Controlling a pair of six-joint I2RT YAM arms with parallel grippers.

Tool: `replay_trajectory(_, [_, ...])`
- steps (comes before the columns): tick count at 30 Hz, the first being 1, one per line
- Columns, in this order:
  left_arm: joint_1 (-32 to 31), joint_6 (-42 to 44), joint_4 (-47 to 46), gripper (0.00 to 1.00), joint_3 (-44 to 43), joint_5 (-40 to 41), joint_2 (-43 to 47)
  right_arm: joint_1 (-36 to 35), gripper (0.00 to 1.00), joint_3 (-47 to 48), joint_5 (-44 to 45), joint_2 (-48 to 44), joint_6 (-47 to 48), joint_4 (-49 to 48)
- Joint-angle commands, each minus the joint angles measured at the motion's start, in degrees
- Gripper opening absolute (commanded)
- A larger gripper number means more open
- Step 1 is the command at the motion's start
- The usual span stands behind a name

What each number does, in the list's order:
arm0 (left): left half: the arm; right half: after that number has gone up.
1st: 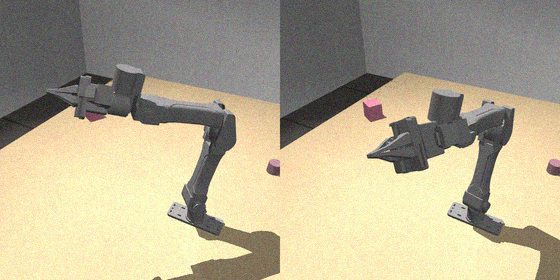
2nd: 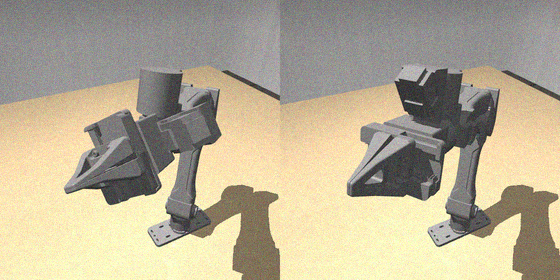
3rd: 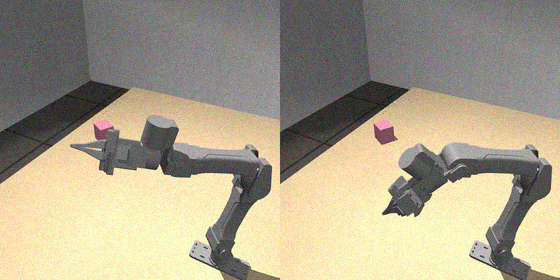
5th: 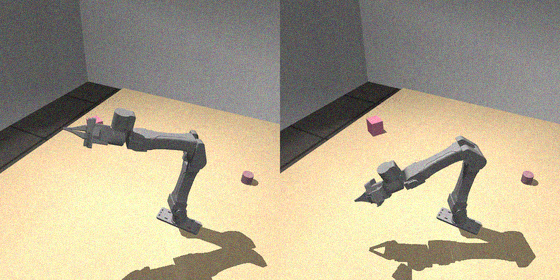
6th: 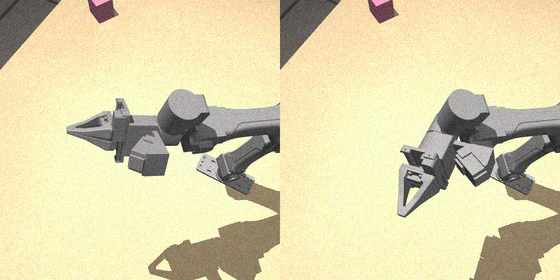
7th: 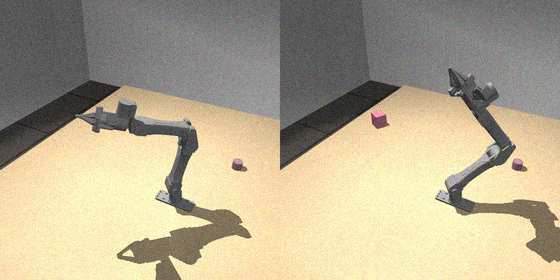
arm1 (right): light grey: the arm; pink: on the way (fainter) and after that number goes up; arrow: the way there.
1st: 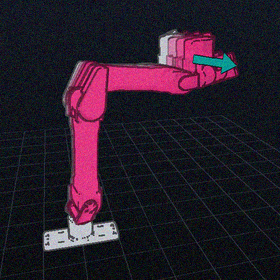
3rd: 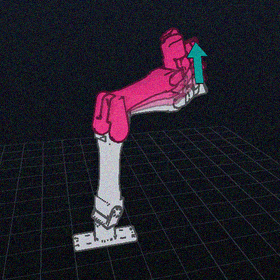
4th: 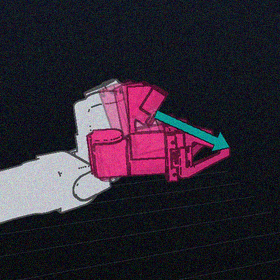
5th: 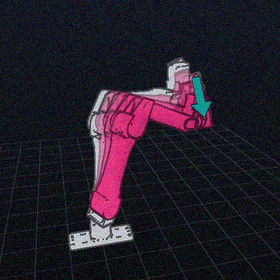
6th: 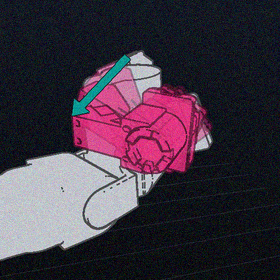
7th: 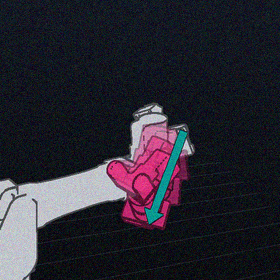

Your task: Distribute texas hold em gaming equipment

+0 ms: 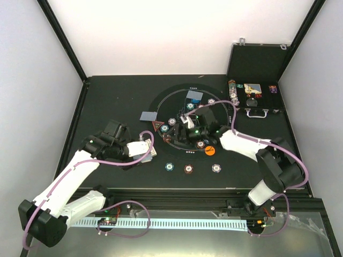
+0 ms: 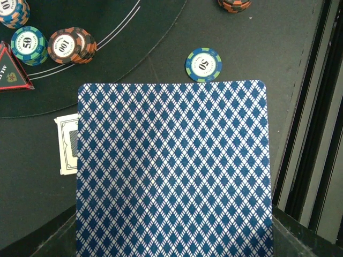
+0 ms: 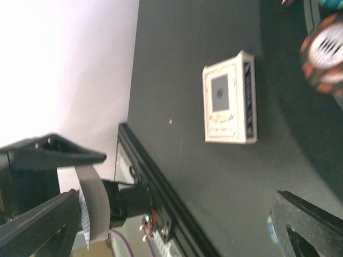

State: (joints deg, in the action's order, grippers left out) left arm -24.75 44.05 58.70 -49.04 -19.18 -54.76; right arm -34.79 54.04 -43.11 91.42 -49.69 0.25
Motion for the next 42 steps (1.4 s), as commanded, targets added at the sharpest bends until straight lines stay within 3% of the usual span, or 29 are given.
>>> replay_trajectory(1, [0.24, -0.53, 0.37, 0.07, -2.65, -2.06, -0.08, -4.41, 1.0, -3.67, -3.62, -3.04, -7.91, -13.89])
replay_trajectory(14, [0.23, -0.37, 0.2, 0.07, -2.38, -2.44, -0.03, -13.15, 0.89, -0.36, -6.09, 4.37, -10.16, -18.09])
replay_trajectory(25, [0.23, -0.63, -0.12, 0.07, -2.34, -2.78, 0.34, -15.93, 0.77, 2.27, -7.58, 10.67, -13.68, -23.94])
replay_trajectory(42, [0.23, -0.48, 0.91, 0.07, -2.67, -2.61, 0.97, -16.33, 0.7, 3.08, -8.87, 19.87, -21.88, -36.45])
